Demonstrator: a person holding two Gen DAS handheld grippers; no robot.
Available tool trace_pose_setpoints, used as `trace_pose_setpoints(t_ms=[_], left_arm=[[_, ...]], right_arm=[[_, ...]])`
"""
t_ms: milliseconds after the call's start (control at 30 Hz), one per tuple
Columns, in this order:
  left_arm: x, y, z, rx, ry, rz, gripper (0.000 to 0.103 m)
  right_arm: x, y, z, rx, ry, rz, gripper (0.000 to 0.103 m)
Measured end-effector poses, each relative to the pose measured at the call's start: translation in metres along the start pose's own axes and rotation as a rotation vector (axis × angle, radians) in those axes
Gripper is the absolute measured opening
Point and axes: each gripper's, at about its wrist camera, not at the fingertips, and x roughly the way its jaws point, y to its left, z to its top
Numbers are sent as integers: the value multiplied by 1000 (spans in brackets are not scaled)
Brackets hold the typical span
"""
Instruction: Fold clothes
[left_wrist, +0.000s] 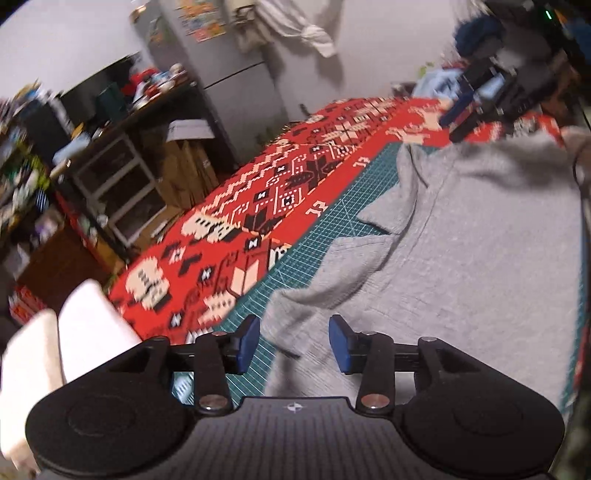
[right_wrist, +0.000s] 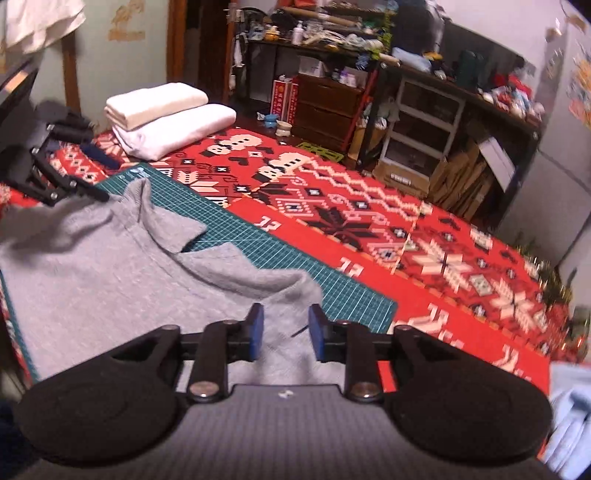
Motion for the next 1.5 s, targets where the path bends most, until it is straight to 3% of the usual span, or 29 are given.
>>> trace_pose_setpoints(t_ms=[100,367,467,533,600,633,867,1167,1333,1500], left_arm=[[12,8,5,54,14,-25,42],[41,28,17,119,81,-176,42],[45,29,20,127,90,-210,39],[47,30,21,117,98,-229,24],[46,29,22,94,98,-238,16],[45,28,22,85,96,-242,11],[7,7,23,102,35,-169,9],[-43,-17,21,106,-17,-140,9],[-44,-19,20,91,-18,-128,9],[-26,-6,25,13,12,-131,8]], right_arm=[[14,-7,5,-51,22,12,36],[53,-22,18,-174,94,86,36],[59,-22,23,-211,114,126,31],[61,-21,25,-215,133,152,23],[59,-19,27,-205,142,161,10],[57,-18,27,-199,142,154,9],[12,4,25,-134,95,86,7],[-37,20,12,62,46,82,7],[-42,16,8,130,41,99,7],[-18,-4,13,237,77,113,7]])
